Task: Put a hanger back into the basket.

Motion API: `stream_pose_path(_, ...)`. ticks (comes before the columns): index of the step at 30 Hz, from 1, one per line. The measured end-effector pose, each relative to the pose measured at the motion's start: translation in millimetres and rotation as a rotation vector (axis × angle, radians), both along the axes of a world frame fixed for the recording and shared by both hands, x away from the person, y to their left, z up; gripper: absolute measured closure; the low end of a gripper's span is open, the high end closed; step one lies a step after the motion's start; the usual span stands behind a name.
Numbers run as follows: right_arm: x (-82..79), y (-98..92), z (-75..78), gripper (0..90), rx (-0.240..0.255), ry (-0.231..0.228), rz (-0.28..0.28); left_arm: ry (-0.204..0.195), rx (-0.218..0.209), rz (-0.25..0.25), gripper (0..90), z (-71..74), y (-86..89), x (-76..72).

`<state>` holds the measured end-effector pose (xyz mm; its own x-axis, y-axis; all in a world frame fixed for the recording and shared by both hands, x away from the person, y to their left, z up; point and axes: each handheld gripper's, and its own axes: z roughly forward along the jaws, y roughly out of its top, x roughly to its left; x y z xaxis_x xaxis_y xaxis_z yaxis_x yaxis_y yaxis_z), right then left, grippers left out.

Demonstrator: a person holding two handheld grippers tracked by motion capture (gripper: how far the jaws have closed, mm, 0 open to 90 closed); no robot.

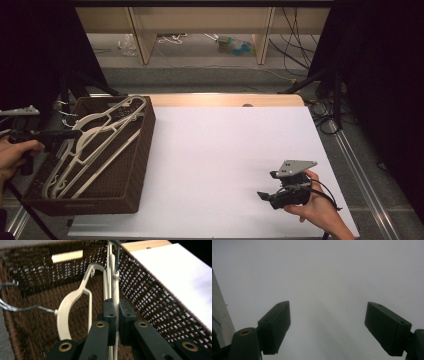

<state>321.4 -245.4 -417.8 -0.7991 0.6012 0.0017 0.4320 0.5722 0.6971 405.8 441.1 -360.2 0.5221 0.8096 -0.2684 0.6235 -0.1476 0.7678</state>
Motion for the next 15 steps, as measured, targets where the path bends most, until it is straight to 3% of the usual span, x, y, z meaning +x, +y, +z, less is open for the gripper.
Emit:
stream_pose_path(4, -0.7, -0.1, 1.5, 21.5, -0.005, 0.014, -0.004, 0.031, -0.008, 0.001, 86.0, -11.2, 0.0, 2.2)
stream_pose_path(8, -1.1, -0.1, 2.0, 21.6, 0.013, -0.008, -0.010, 0.050, -0.020, 0.024, 85.9, -17.7, -0.5, 6.5)
stream_pose_path(12, -0.9, -0.7, 2.9, 21.5, 0.010, -0.002, -0.006, 0.072, 0.008, 0.056, 85.7, -23.0, -5.6, 12.4)
stream_pose_path(15, -1.5, -0.5, 2.9, 21.6, 0.010, -0.005, -0.009, 0.100, 0.066, 0.100, 83.4, -26.9, -6.2, 17.3)
